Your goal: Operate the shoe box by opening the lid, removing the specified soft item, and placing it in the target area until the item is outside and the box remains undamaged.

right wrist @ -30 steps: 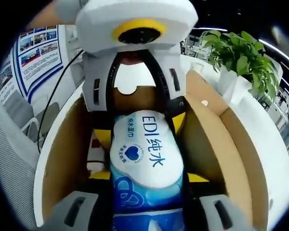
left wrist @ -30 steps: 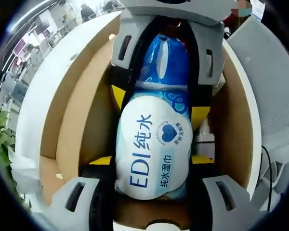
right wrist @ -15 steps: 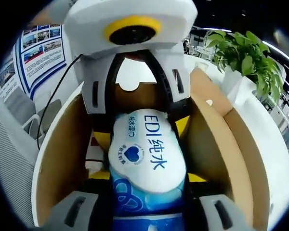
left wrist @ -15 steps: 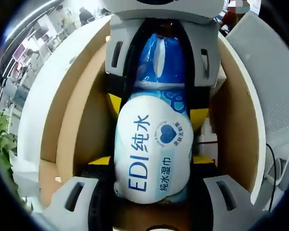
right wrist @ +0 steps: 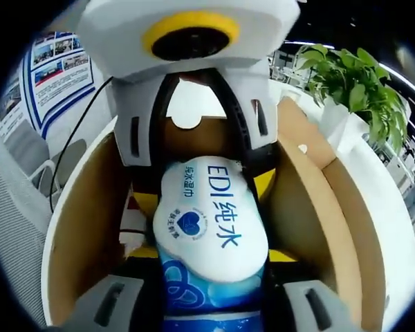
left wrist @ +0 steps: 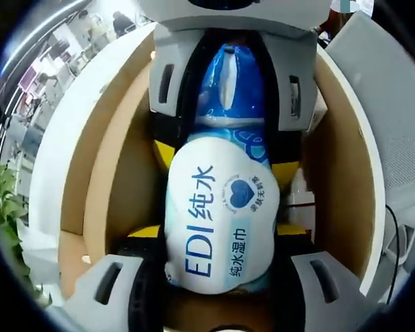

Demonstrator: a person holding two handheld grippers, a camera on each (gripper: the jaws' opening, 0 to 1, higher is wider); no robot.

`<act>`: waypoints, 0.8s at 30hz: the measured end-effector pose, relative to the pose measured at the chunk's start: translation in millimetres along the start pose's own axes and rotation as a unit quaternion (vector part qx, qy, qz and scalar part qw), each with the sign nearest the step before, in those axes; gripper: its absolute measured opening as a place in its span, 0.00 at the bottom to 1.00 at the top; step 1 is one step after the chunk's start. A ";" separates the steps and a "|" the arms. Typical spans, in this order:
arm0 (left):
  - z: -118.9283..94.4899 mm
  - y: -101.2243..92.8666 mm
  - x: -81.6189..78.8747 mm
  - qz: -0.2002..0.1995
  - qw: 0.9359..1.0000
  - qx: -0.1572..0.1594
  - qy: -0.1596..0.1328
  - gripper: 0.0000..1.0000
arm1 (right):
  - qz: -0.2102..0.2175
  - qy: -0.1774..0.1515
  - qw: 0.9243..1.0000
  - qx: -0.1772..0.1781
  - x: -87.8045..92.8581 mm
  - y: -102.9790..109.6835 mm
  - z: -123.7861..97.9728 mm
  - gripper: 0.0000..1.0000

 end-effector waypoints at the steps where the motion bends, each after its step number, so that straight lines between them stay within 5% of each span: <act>1: -0.3 0.1 -0.1 -0.001 1.000 -0.001 0.001 0.59 | 0.000 0.000 1.000 0.000 -0.3 0.2 -0.5 0.49; 24: -28.3 -1.2 -12.7 0.017 1.000 -0.004 0.020 0.58 | 0.002 -0.005 1.000 0.012 -17.5 -4.5 -24.3 0.47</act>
Point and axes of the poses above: the point that each gripper's makers call its tool centre point, and the gripper's own axes: z roughly forward along the fingers, y roughly to its left, x roughly out of its underside, the point moved 1 cm from there along -z, roughly backward along the fingers, and after that the axes turned 7 degrees about x, right-handed, at the moved point
